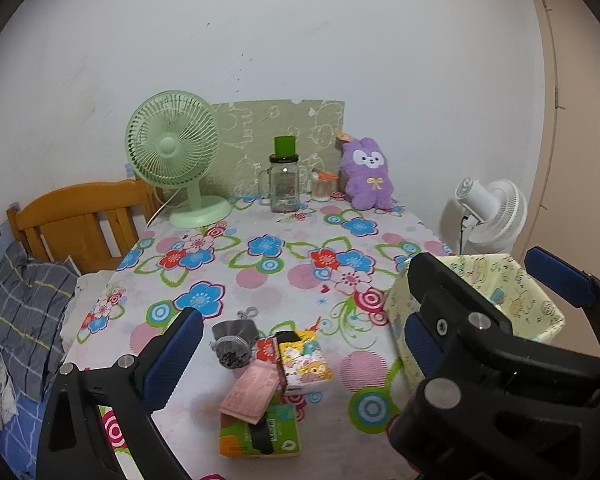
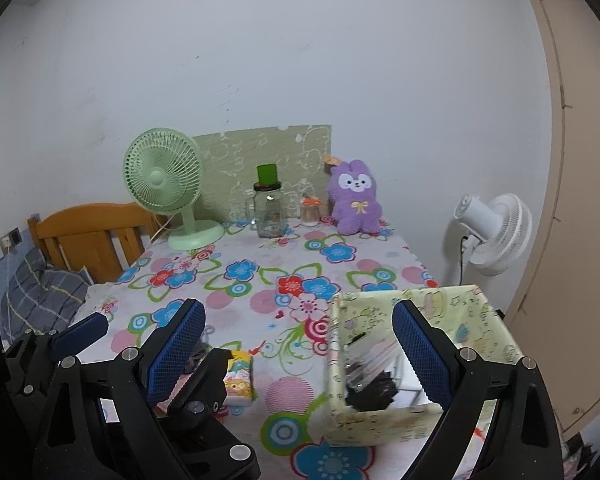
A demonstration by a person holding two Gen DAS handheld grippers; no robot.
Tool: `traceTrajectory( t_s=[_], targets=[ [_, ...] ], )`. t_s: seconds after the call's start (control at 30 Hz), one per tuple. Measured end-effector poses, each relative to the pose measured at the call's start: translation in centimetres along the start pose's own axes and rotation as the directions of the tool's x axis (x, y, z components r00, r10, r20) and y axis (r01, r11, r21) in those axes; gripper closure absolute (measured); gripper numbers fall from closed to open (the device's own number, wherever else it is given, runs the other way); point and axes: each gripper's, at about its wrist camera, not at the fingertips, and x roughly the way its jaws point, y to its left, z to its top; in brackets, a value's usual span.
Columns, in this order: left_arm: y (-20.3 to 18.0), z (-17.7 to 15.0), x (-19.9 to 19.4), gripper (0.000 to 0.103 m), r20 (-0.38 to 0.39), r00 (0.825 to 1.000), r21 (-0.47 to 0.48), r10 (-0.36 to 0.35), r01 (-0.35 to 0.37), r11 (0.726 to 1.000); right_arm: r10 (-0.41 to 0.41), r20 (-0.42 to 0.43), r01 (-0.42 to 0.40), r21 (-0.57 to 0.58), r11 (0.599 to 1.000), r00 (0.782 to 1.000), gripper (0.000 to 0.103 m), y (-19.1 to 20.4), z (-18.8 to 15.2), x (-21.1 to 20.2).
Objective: Organize soft objects
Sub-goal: 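Withdraw both tools from the box toward the remaining table items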
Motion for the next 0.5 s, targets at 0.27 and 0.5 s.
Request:
traceTrajectory(
  t_s=[0.27,0.5],
  targets=[
    [1.7,-1.5,1.4,0.003,-0.02,1.0,-0.014,0.018,-0.018,1.0,0.035,-0.008,-0.036,-0.008,0.999,0.999,0.007,1.5,-1.6,1.9],
    [3.5,-3.0,3.3,0.003,-0.07,0.997,-0.026,0.035,-0.037,0.999,0.077,-0.06,-0.078,-0.014,0.997,0.995,0.008,3.1,-3.2,4.2]
  ],
)
